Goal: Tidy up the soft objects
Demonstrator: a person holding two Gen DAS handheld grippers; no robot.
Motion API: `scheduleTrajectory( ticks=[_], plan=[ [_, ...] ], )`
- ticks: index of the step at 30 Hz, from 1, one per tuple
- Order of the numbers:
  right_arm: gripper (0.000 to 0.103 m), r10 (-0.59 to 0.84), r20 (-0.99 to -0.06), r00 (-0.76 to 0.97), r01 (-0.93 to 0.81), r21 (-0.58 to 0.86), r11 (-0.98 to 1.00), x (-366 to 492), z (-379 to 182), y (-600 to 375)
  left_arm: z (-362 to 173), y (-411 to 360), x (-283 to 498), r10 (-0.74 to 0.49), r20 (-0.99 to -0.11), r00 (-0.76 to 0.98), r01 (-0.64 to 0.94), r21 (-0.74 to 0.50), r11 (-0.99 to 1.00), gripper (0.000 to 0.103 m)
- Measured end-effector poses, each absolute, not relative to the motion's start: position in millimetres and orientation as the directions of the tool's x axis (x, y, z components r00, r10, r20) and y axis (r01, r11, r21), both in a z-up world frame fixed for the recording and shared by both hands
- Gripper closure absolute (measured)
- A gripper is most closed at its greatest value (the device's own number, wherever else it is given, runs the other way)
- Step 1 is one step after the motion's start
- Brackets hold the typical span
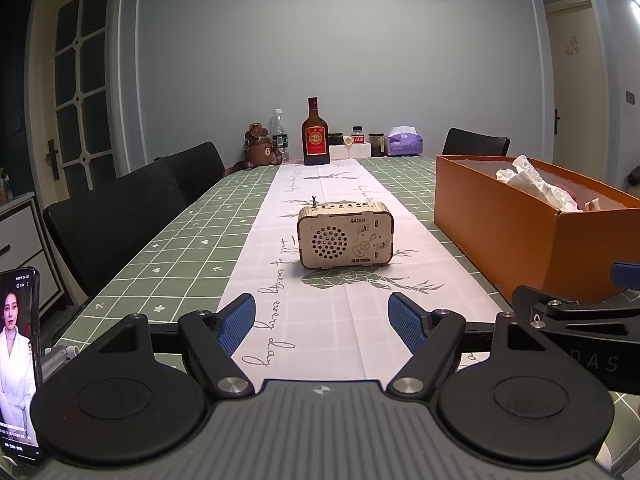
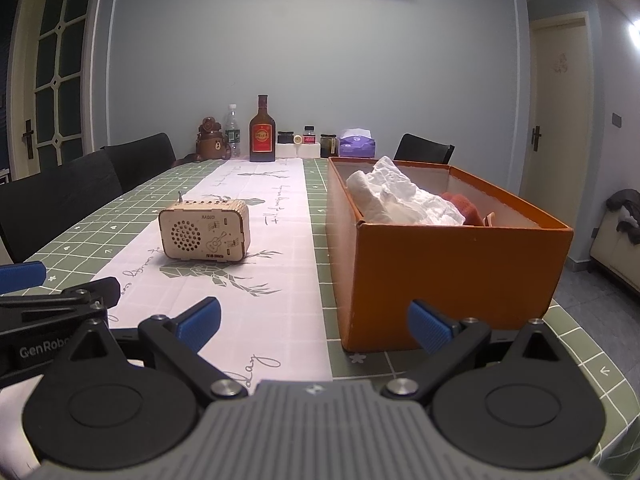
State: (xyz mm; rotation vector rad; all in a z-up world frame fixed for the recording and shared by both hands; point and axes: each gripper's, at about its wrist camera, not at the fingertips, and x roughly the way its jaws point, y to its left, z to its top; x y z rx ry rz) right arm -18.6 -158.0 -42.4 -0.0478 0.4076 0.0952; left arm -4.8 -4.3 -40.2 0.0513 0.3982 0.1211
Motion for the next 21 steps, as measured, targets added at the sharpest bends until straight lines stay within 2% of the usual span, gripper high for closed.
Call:
scheduleTrajectory(
  ticks=[21],
  plan=[
    [0.005,0.079,-0.404,0.912,-0.098,-0.028,0.995,-15.9,-43.0,-159.1,-40.6,-4.2,-3.6,0.133,-0.388,0.912,-0.114,0.070,0.991,0.014]
  ],
)
